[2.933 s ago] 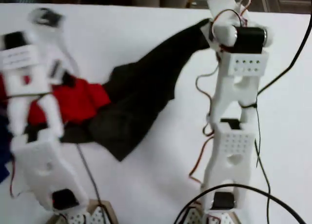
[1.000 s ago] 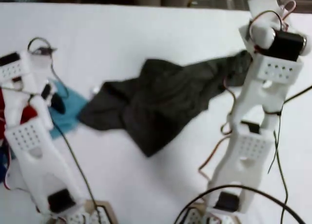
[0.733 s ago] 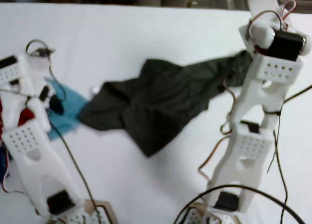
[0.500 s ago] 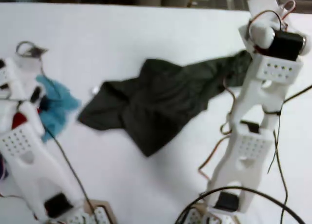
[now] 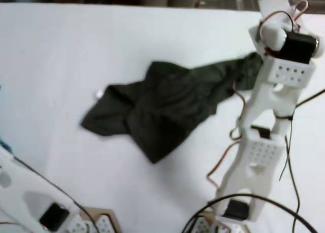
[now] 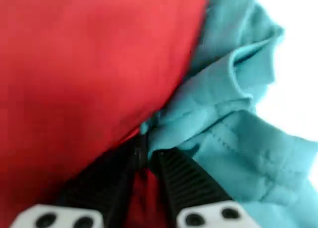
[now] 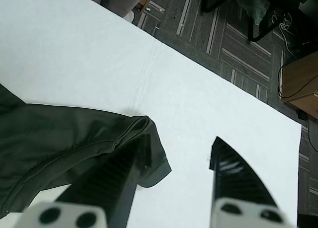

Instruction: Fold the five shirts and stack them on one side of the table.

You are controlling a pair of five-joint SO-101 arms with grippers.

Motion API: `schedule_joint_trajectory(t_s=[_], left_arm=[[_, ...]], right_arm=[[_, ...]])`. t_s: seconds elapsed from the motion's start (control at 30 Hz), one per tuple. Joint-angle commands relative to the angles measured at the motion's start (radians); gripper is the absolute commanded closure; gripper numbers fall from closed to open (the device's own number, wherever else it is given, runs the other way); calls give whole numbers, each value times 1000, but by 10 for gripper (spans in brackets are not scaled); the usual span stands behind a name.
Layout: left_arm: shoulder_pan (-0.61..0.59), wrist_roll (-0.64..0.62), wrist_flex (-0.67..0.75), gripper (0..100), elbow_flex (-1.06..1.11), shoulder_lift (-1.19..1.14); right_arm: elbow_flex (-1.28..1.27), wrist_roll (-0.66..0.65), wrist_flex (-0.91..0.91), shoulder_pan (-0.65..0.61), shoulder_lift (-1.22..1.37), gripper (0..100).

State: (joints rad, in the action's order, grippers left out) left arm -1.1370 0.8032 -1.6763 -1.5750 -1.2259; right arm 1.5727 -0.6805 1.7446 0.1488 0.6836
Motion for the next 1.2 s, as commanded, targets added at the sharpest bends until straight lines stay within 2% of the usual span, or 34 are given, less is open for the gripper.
schedule_joint_trajectory(t_s=[0.0, 0.13, 0.27, 0.4, 0.63, 0.83, 1.0, 1.1, 1.17], left_arm=[[-48, -55, -17, 974, -97, 34], [51, -72, -107, 850, -51, 129], [206, -161, -112, 716, 44, 275], [413, -239, -112, 727, 294, 466], [746, -400, -98, 729, 722, 750], [885, -514, -38, 729, 875, 829], [982, -729, 26, 729, 992, 829], [1063, -856, 26, 729, 1056, 829], [1112, -991, 26, 729, 1082, 829]], right_arm=[[35, 3, 1, -5, -71, 797], [28, 3, 8, -8, -67, 795], [-48, 15, 16, -18, -68, 794], [-137, 138, 18, -12, -77, 794], [-212, 207, 24, 24, -136, 794], [-535, 224, 22, 22, -374, 794], [-802, 229, 2, 21, -507, 794], [-870, 229, -24, 27, -527, 794], [-884, 229, -25, 36, -530, 794]])
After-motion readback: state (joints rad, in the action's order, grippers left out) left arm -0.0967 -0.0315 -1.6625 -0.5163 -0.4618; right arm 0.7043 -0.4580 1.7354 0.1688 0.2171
